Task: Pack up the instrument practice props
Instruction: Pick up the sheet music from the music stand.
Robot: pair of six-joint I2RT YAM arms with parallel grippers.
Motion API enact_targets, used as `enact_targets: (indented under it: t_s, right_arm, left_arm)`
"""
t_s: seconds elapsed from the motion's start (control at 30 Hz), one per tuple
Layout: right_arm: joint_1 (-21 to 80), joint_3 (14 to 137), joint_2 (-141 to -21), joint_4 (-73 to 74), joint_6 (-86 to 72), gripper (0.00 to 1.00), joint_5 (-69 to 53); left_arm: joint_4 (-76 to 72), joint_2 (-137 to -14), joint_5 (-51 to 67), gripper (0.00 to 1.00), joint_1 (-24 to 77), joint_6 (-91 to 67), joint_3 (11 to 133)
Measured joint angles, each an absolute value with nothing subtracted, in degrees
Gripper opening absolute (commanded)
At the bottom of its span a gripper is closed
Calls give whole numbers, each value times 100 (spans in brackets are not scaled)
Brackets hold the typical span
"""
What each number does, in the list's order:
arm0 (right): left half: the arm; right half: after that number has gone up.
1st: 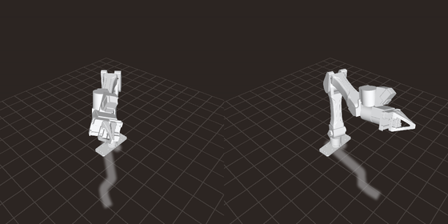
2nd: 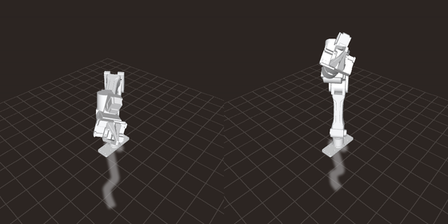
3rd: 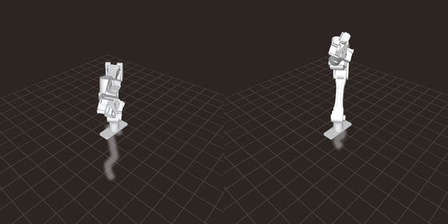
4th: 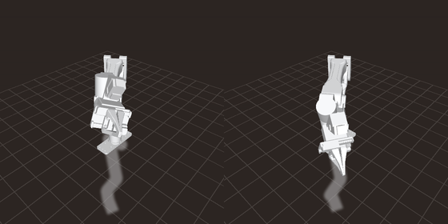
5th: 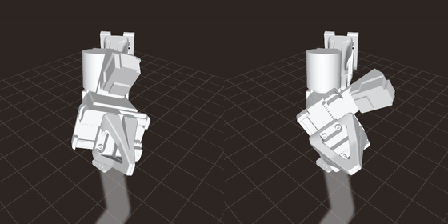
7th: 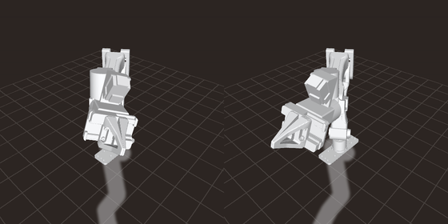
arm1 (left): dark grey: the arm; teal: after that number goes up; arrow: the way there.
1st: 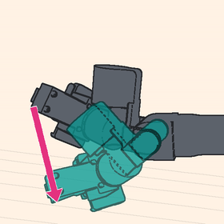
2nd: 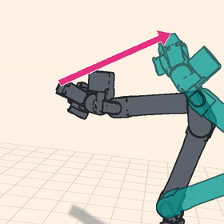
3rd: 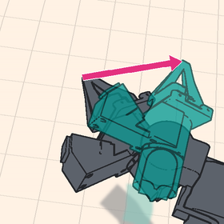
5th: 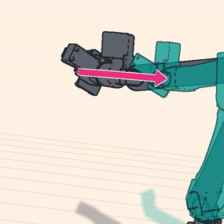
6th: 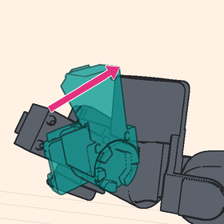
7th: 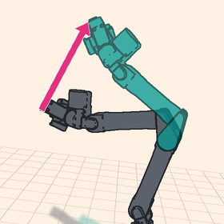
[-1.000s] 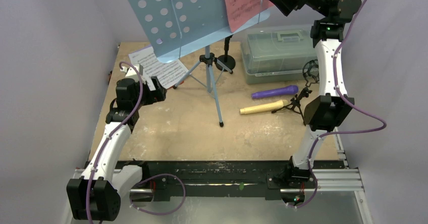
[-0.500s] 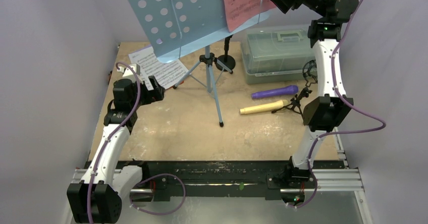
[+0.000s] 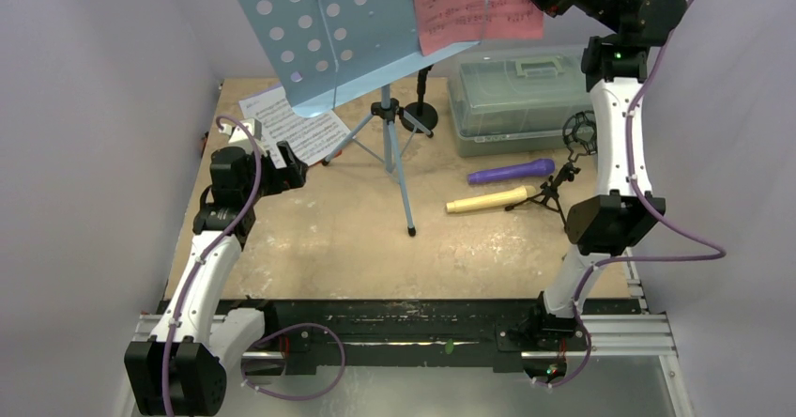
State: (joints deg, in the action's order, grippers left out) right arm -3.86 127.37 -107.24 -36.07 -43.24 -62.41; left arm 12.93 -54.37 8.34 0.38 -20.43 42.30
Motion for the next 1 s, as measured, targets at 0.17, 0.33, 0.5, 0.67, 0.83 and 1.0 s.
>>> enact_targets:
  t_s: [0.17, 0.33, 0.5, 0.67, 0.83, 1.0]
  right_arm:
    - [-392, 12739, -10661, -3363, -4130, 0, -6173]
    - [-484, 12879, -10643, -2727, -3673, 0, -5743]
    - [-631, 13067, -10534, -2213, -3247, 0, -5105]
    - [-692, 13290, -10337, -2032, -2971, 0, -4539]
    - [-781, 13727, -10226, -2012, -2801, 0, -4082]
    - [-1306, 13955, -10020, -2086, -2895, 0, -3787]
  left_arm:
    - [1291, -5435, 843, 98, 38, -2043, 4230]
    - [1291, -5433, 858, 98, 38, -2043, 4230]
    - [1291, -5411, 862, 98, 38, -2043, 4230]
    - [1288, -5391, 873, 98, 38, -2043, 4230]
    - [1288, -5363, 873, 98, 38, -2043, 4230]
    - [1278, -5323, 878, 100, 38, -2047, 4230]
